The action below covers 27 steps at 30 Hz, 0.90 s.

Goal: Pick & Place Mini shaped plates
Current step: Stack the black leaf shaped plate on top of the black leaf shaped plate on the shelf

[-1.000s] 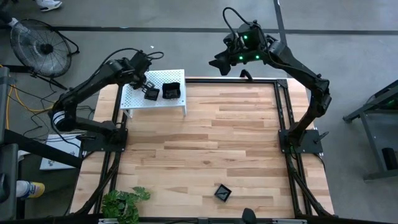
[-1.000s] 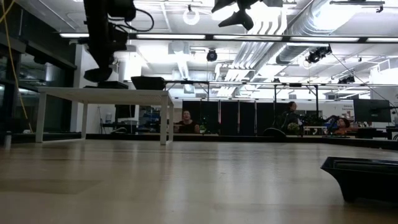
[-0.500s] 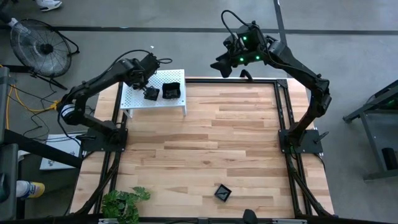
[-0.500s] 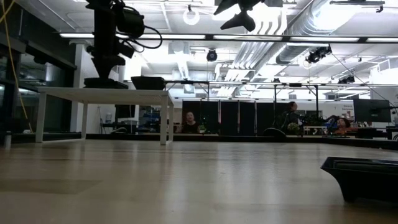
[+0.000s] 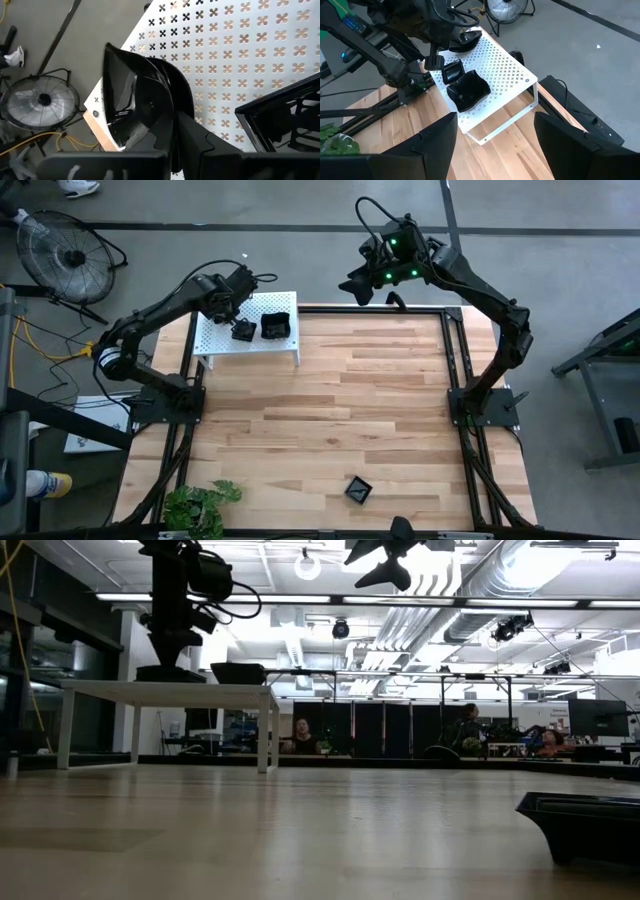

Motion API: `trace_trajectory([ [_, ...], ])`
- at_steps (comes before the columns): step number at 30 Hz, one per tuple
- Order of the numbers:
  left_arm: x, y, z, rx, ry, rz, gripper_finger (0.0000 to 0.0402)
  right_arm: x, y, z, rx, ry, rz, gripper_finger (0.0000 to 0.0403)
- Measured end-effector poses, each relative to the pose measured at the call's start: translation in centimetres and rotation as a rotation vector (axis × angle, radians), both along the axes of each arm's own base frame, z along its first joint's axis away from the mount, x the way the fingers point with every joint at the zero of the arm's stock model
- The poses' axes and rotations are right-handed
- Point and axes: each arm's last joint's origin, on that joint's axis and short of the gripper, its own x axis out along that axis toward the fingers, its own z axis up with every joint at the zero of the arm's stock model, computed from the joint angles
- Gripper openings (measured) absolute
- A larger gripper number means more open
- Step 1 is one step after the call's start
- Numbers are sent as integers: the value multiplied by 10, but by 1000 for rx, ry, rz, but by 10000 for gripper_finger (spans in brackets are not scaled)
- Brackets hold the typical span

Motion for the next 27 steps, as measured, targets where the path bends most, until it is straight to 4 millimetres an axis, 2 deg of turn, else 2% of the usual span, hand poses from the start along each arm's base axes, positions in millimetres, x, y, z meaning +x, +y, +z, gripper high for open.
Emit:
trace_trajectory([
  [9, 0, 0, 0, 0, -2, 3, 49, 0, 0, 0, 1, 1, 0, 259],
  [27, -1, 0, 0, 13, 12, 14, 143, -1, 1, -2, 22, 24, -2, 259],
])
